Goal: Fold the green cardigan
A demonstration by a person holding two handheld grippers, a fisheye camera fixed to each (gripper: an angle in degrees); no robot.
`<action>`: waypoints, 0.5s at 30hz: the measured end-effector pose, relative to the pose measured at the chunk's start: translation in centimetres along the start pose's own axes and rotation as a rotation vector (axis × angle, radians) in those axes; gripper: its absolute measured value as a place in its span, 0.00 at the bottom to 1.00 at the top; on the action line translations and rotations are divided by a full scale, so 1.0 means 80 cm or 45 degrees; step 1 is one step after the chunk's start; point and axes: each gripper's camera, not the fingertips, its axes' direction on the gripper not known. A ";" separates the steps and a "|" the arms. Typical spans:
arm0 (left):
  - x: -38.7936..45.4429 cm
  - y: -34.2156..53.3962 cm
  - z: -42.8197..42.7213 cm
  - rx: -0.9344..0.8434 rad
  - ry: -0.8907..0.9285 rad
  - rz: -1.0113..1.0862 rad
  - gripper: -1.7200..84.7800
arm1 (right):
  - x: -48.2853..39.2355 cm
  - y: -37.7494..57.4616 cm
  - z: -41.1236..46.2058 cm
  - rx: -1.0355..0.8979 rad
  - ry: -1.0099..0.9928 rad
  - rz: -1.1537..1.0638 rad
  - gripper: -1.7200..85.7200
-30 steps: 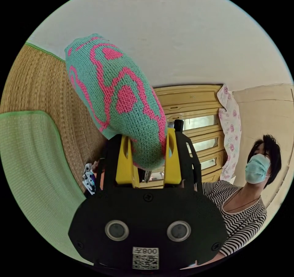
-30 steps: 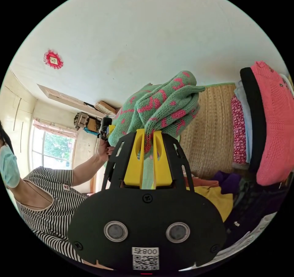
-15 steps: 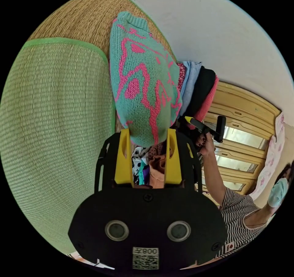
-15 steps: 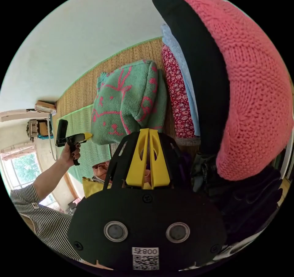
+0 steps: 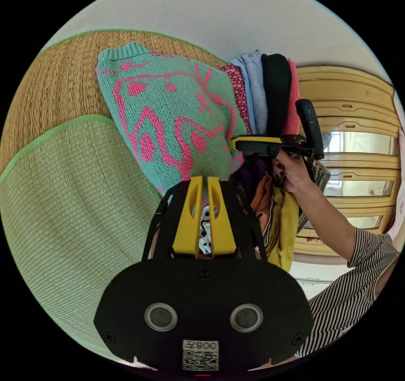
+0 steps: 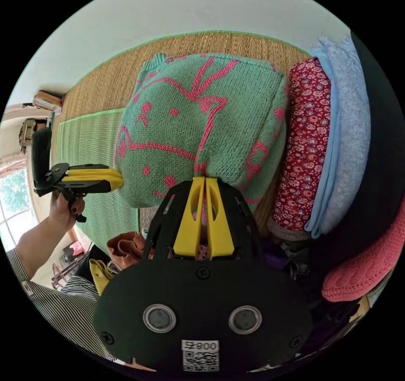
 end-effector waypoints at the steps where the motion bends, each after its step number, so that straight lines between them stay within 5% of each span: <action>1: 0.001 0.000 0.002 0.004 -0.006 0.003 0.04 | -0.001 0.000 -0.003 0.004 0.004 0.003 0.02; 9: 0.056 0.009 -0.007 0.167 0.160 0.243 0.02 | 0.013 0.074 -0.113 0.331 -0.085 0.011 0.02; 15: 0.096 0.006 0.003 0.172 0.194 0.374 0.03 | 0.073 0.168 -0.255 0.771 0.236 0.239 0.06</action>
